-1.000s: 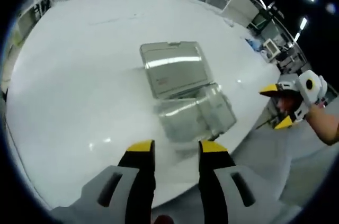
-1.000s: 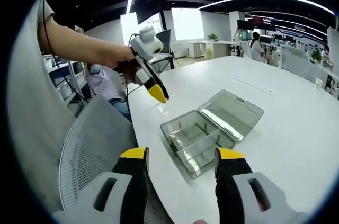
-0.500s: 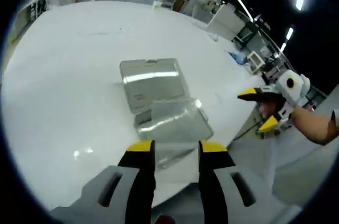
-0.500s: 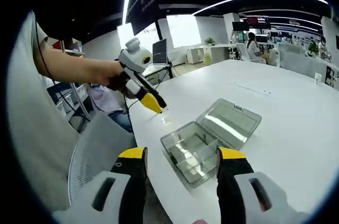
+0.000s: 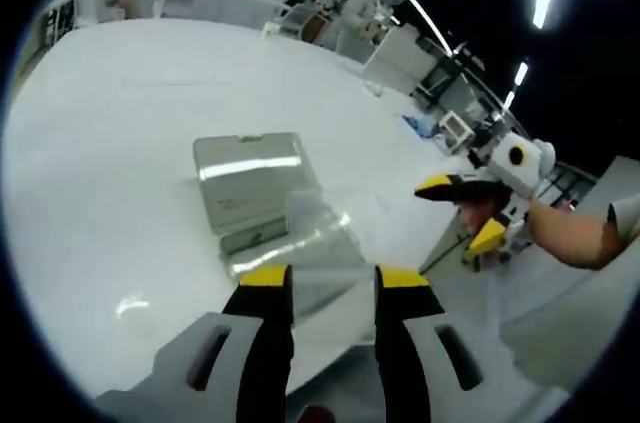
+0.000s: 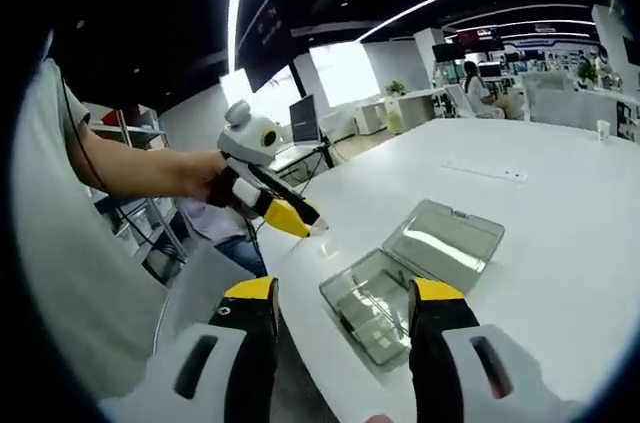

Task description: Insert the divider into the dual guide fixture by aligning both edges with the guide slots and pushing it downward to the bottom, including one-sided entry, uneven engagement, binding, and posture correction.

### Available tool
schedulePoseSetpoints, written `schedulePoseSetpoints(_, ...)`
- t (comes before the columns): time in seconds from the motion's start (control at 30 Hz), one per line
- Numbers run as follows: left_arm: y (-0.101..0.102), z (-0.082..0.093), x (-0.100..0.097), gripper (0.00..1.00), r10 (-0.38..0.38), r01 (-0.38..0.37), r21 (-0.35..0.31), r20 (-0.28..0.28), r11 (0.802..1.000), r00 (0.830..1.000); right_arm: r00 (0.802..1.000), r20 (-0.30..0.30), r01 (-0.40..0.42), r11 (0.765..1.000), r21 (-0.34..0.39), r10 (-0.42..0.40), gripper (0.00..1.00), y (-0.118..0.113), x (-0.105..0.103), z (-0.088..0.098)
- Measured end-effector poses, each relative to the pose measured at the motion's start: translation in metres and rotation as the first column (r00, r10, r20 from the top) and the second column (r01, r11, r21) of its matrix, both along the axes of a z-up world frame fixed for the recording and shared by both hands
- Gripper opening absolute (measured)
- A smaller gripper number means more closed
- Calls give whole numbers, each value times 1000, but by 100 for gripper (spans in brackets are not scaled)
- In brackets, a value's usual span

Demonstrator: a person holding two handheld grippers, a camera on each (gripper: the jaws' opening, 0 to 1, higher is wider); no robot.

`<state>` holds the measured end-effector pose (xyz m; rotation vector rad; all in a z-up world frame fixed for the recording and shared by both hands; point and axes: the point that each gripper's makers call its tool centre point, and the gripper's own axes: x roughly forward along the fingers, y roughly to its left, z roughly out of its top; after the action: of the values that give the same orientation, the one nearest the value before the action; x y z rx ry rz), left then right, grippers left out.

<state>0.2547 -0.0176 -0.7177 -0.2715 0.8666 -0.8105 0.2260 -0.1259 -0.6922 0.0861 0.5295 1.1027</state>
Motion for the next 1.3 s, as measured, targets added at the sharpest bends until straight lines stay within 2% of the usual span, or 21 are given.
schedulePoseSetpoints(0.2, -12, 8, -3, 28, -27, 28, -68, 12, 997, 1000, 1000, -26, 0, 997, 75, 2, 49, 4, 2, 15)
schedulePoseSetpoints(0.23, -15, 11, -4, 28, -41, 44, -81, 29, 996, 999, 1000, -31, -3, 996, 93, 6, 49, 5, 2, 19)
schedulePoseSetpoints(0.43, -23, 20, -6, 28, -64, 70, -124, 52, 990, 997, 999, -47, -3, 987, 159, 11, 49, 9, 7, 34)
schedulePoseSetpoints(0.87, -40, 36, -14, 28, -120, 135, -188, 92, 973, 989, 994, -85, -44, 969, 244, 67, 50, 21, 1, 47)
schedulePoseSetpoints(0.97, -45, 39, -19, 28, -146, 164, -209, 98, 964, 984, 992, -102, -48, 957, 285, 80, 51, 23, -1, 51)
schedulePoseSetpoints(1.3, -61, 53, -29, 28, -200, 226, -265, 124, 937, 972, 985, -130, -64, 944, 324, 111, 51, 27, -4, 55)
